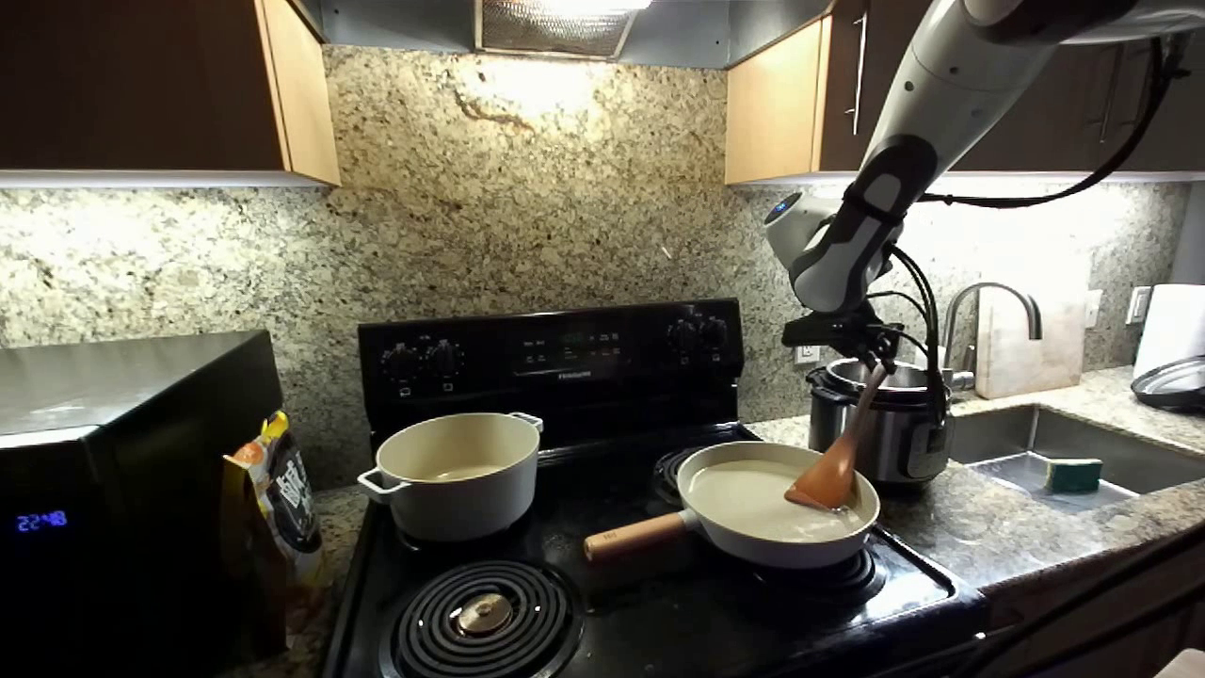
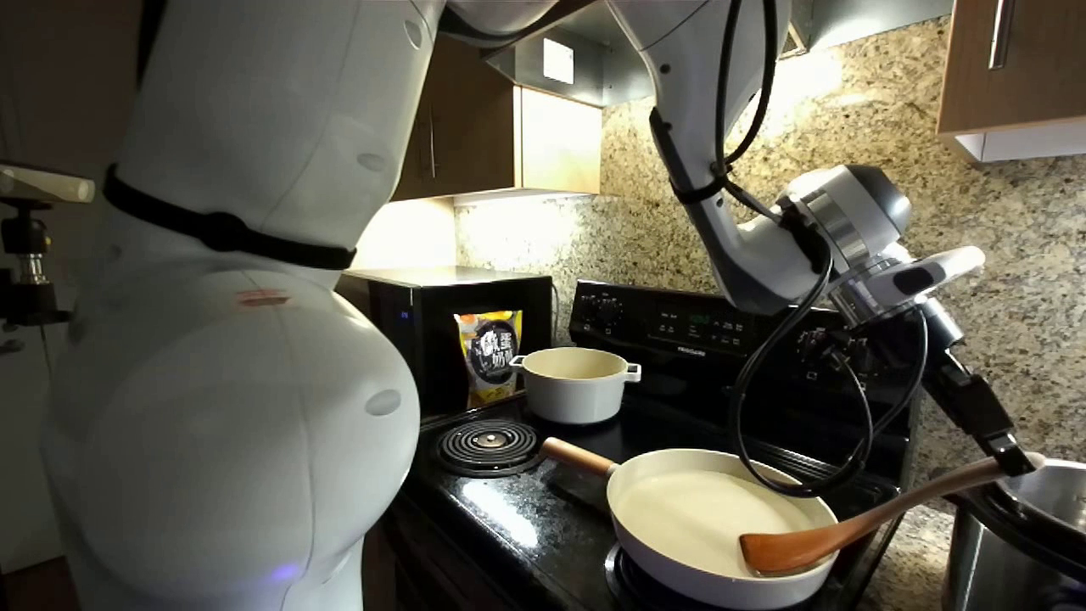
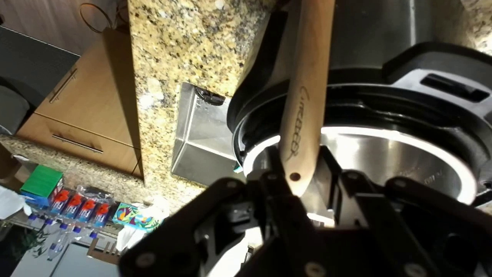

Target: Stir the pan using the wooden spatula

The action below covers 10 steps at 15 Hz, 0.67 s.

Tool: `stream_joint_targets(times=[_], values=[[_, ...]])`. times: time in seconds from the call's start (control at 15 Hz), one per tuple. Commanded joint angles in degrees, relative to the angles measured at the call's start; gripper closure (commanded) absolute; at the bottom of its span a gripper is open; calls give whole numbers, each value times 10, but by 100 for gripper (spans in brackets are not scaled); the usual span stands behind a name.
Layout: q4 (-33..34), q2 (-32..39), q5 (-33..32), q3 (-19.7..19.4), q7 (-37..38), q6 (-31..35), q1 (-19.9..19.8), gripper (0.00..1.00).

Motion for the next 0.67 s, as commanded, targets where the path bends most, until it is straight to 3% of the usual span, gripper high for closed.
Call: stream_joint_targets(times=[0.0, 0.6], values=[[34, 12, -10, 14, -3, -27, 8, 93], [75, 28, -41, 52, 1, -62, 61, 93]])
